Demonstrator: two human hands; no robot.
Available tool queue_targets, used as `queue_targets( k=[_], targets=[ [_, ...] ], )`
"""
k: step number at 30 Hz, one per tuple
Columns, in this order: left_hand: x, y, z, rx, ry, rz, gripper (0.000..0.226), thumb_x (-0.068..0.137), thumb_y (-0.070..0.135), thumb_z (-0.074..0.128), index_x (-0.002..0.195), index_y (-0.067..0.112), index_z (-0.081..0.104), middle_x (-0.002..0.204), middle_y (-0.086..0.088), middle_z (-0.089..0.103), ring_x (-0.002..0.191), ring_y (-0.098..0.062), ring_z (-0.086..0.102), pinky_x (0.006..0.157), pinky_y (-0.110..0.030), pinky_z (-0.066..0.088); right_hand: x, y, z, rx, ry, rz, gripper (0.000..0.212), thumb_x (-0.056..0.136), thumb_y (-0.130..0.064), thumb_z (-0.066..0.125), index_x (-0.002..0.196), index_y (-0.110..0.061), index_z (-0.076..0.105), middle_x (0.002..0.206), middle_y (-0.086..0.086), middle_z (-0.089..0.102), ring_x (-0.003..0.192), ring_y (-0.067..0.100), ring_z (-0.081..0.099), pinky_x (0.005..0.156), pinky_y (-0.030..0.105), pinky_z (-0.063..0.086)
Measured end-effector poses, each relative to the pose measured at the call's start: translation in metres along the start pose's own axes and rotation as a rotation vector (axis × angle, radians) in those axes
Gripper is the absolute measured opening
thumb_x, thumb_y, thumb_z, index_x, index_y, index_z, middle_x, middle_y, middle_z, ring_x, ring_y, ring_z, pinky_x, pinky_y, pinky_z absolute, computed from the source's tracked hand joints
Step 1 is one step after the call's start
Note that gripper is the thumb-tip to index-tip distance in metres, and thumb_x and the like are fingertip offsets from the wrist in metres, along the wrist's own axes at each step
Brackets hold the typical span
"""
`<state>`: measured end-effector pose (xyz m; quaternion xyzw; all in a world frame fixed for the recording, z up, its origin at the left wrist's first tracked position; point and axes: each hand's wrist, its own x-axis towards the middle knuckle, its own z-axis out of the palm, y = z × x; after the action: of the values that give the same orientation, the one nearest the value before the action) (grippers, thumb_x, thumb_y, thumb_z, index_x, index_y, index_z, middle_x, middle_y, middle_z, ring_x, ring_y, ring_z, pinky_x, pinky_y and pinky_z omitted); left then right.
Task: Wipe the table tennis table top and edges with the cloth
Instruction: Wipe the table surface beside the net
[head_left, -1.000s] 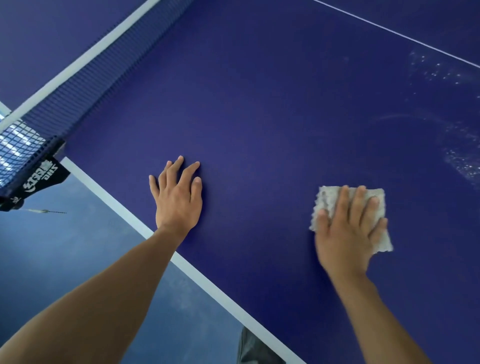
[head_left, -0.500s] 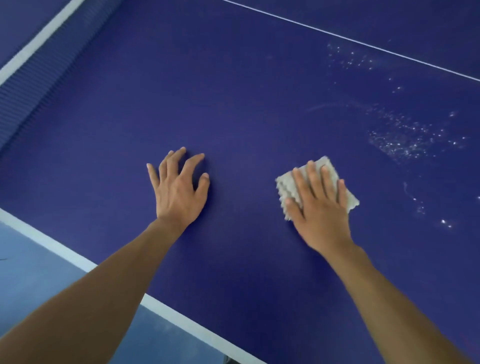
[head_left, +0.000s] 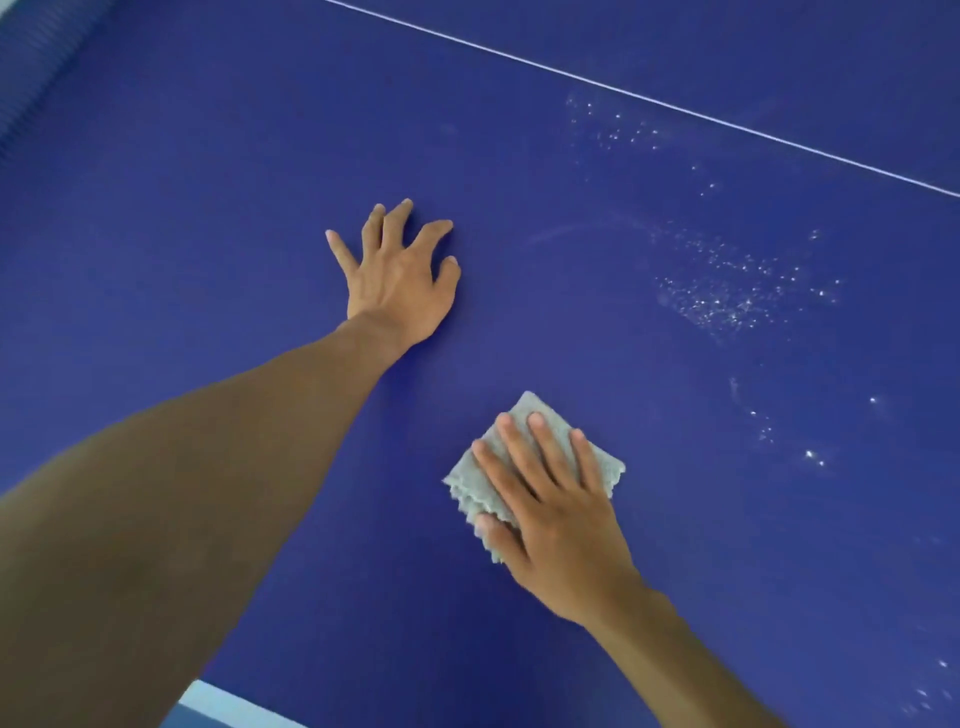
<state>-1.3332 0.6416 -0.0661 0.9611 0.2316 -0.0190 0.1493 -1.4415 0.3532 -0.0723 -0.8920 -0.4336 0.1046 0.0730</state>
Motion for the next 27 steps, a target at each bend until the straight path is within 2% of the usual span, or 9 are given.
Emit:
queue_targets(
  k=[4, 6, 8, 10, 12, 14, 16, 22, 27],
  targets=[
    [-0.004, 0.001, 0.013, 0.032, 0.017, -0.001, 0.055, 0.102, 0.052, 0.030, 0.156, 0.042, 0.030, 0.170, -0.003, 0.016, 0.159, -0.028, 0.006, 0.121, -0.071, -0.002, 0.027, 0.065, -0.026, -0.010, 0.023, 0.374, 0.066, 0.105, -0.054, 0.029, 0.165, -0.026, 0.028, 0.174, 0.003, 0.016, 0.161, 0.031, 0.011, 0.126, 0.061, 0.014],
    [-0.003, 0.001, 0.012, 0.021, 0.033, -0.002, 0.054, 0.101, 0.053, 0.030, 0.154, 0.043, 0.033, 0.169, -0.003, 0.020, 0.158, -0.028, 0.008, 0.121, -0.071, -0.001, 0.060, 0.087, -0.035, 0.027, 0.057, 0.599, 0.065, 0.108, -0.052, 0.027, 0.167, -0.026, 0.020, 0.176, 0.005, 0.007, 0.162, 0.032, 0.004, 0.127, 0.062, 0.007],
    [-0.001, 0.002, 0.012, 0.020, 0.040, -0.008, 0.053, 0.101, 0.053, 0.029, 0.153, 0.043, 0.035, 0.168, -0.003, 0.021, 0.158, -0.028, 0.010, 0.122, -0.070, 0.000, 0.098, 0.092, -0.040, 0.064, 0.068, 0.722, 0.066, 0.109, -0.050, 0.030, 0.168, -0.025, 0.012, 0.176, 0.005, -0.002, 0.162, 0.032, -0.004, 0.126, 0.064, 0.002],
    [-0.001, 0.003, 0.012, 0.031, 0.038, -0.012, 0.053, 0.101, 0.052, 0.029, 0.152, 0.042, 0.034, 0.168, -0.003, 0.022, 0.158, -0.028, 0.010, 0.122, -0.070, 0.000, 0.130, 0.079, -0.040, 0.061, 0.039, 0.683, 0.069, 0.107, -0.051, 0.028, 0.168, -0.025, 0.006, 0.176, 0.006, -0.007, 0.161, 0.033, -0.008, 0.126, 0.063, -0.003],
    [-0.001, 0.004, 0.012, 0.040, 0.031, -0.018, 0.052, 0.101, 0.051, 0.030, 0.153, 0.042, 0.034, 0.168, -0.003, 0.021, 0.158, -0.029, 0.010, 0.122, -0.070, 0.001, 0.138, 0.059, -0.036, 0.027, 0.006, 0.460, 0.069, 0.106, -0.053, 0.022, 0.168, -0.025, 0.005, 0.175, 0.007, -0.006, 0.161, 0.033, -0.008, 0.126, 0.062, -0.003],
    [0.000, 0.004, 0.011, 0.045, 0.018, -0.024, 0.052, 0.101, 0.051, 0.029, 0.153, 0.043, 0.033, 0.168, -0.003, 0.020, 0.158, -0.028, 0.009, 0.122, -0.070, 0.001, 0.124, 0.051, -0.032, -0.022, -0.005, 0.207, 0.067, 0.108, -0.052, 0.026, 0.167, -0.022, 0.017, 0.175, 0.008, 0.007, 0.162, 0.034, 0.001, 0.127, 0.062, 0.007],
    [0.000, 0.004, 0.011, 0.051, 0.016, -0.026, 0.053, 0.100, 0.052, 0.027, 0.152, 0.042, 0.032, 0.168, -0.003, 0.020, 0.158, -0.029, 0.009, 0.122, -0.070, 0.002, 0.103, 0.062, -0.029, -0.045, 0.008, 0.137, 0.065, 0.108, -0.052, 0.032, 0.165, -0.021, 0.026, 0.175, 0.005, 0.015, 0.162, 0.031, 0.008, 0.126, 0.061, 0.016],
    [0.003, 0.004, 0.013, 0.064, 0.018, -0.016, 0.055, 0.099, 0.052, 0.026, 0.152, 0.041, 0.034, 0.168, -0.005, 0.021, 0.158, -0.031, 0.011, 0.121, -0.071, 0.002, 0.136, 0.097, -0.044, -0.052, 0.040, 0.401, 0.070, 0.107, -0.051, 0.027, 0.165, -0.012, 0.024, 0.174, 0.009, 0.017, 0.161, 0.033, 0.013, 0.127, 0.061, 0.014],
    [0.004, 0.002, 0.015, 0.078, 0.027, -0.009, 0.054, 0.100, 0.051, 0.027, 0.153, 0.041, 0.035, 0.168, -0.005, 0.021, 0.158, -0.031, 0.012, 0.121, -0.072, 0.004, 0.256, 0.106, -0.061, 0.060, 0.074, 0.698, 0.073, 0.108, -0.052, 0.023, 0.168, -0.015, 0.004, 0.176, 0.006, -0.005, 0.161, 0.031, -0.008, 0.127, 0.062, 0.000]
  ],
)
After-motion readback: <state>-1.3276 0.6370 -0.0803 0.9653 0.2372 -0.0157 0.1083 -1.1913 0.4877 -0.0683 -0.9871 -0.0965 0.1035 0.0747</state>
